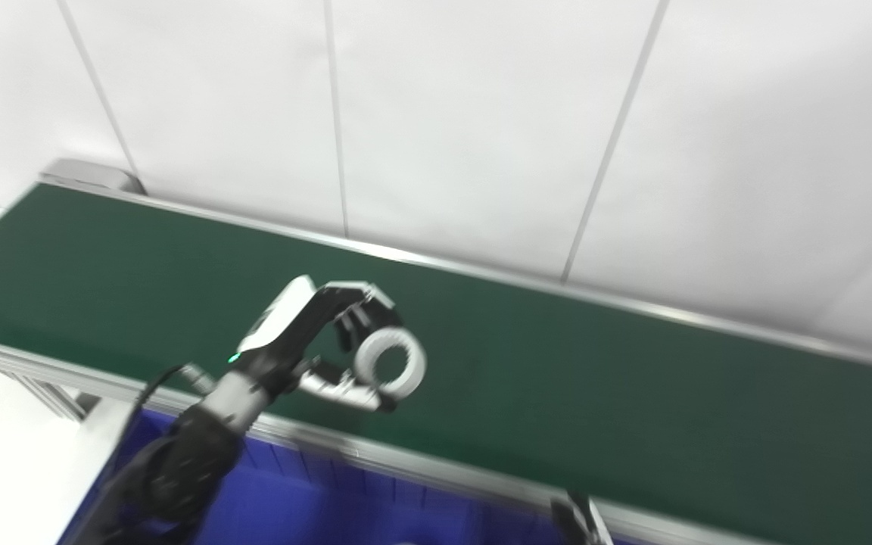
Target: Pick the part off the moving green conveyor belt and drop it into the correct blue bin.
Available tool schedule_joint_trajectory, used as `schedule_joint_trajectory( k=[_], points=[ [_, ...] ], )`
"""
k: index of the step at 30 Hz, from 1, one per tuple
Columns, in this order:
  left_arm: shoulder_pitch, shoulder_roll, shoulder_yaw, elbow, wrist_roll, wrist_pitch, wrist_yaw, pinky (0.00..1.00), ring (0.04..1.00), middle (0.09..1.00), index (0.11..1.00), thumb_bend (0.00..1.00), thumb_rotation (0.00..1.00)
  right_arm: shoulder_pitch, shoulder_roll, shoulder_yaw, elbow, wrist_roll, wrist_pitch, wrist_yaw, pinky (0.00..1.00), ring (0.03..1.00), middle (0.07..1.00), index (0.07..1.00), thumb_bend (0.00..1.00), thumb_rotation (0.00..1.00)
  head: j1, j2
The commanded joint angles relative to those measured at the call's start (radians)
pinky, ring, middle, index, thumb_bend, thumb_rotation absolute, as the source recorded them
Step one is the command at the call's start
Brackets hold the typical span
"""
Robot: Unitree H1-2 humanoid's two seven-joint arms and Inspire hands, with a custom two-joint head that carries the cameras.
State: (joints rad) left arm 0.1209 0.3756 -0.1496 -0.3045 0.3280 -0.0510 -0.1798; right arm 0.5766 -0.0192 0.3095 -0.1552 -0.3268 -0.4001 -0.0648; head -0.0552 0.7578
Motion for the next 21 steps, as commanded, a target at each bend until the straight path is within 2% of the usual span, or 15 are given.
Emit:
schedule_joint_trajectory(
  k=[1, 2, 4, 5, 11, 16, 21],
  points=[
    [0.027, 0.027, -0.010, -0.026, 0.001, -0.062, -0.013, 0.33, 0.448, 0.520, 0.527, 0.47, 0.00, 0.010, 0.009, 0.005, -0.050, 0.006, -0.008, 0.001, 0.78, 0.853, 0.875, 0.946, 0.88, 0.46, -0.015, 0.029],
    [0.052, 0.035, -0.018, -0.025, 0.009, -0.067, -0.025, 0.33, 0.447, 0.519, 0.529, 0.47, 0.00, 0.012, 0.011, 0.005, -0.061, 0.007, 0.001, 0.005, 0.78, 0.850, 0.874, 0.945, 0.88, 0.45, -0.025, 0.056],
    [0.084, 0.041, -0.029, -0.017, 0.020, -0.081, -0.035, 0.34, 0.443, 0.520, 0.524, 0.47, 0.00, 0.016, 0.014, 0.005, -0.080, 0.011, 0.017, 0.010, 0.80, 0.857, 0.879, 0.946, 0.87, 0.45, -0.031, 0.070],
    [0.094, 0.042, -0.033, -0.012, 0.023, -0.090, -0.035, 0.34, 0.441, 0.521, 0.525, 0.47, 0.00, 0.018, 0.016, 0.006, -0.091, 0.018, 0.026, 0.013, 0.81, 0.861, 0.879, 0.944, 0.86, 0.45, -0.039, 0.090],
    [0.117, 0.056, -0.053, 0.016, 0.061, -0.117, -0.059, 0.34, 0.450, 0.528, 0.513, 0.47, 0.00, 0.014, 0.023, 0.008, -0.132, 0.033, 0.058, 0.024, 0.86, 0.879, 0.883, 0.949, 0.84, 0.44, -0.052, 0.135],
    [0.120, 0.058, -0.078, 0.038, 0.111, -0.119, -0.083, 0.33, 0.454, 0.531, 0.513, 0.47, 0.00, 0.002, 0.028, 0.008, -0.159, 0.038, 0.078, 0.035, 0.92, 0.899, 0.888, 0.953, 0.83, 0.44, -0.068, 0.147],
    [0.069, 0.063, -0.137, 0.146, 0.161, -0.216, -0.088, 0.31, 0.425, 0.515, 0.550, 0.47, 0.00, -0.002, 0.033, 0.007, -0.168, 0.052, 0.081, 0.034, 0.93, 0.905, 0.893, 0.951, 0.83, 0.44, -0.096, 0.151]
  ],
)
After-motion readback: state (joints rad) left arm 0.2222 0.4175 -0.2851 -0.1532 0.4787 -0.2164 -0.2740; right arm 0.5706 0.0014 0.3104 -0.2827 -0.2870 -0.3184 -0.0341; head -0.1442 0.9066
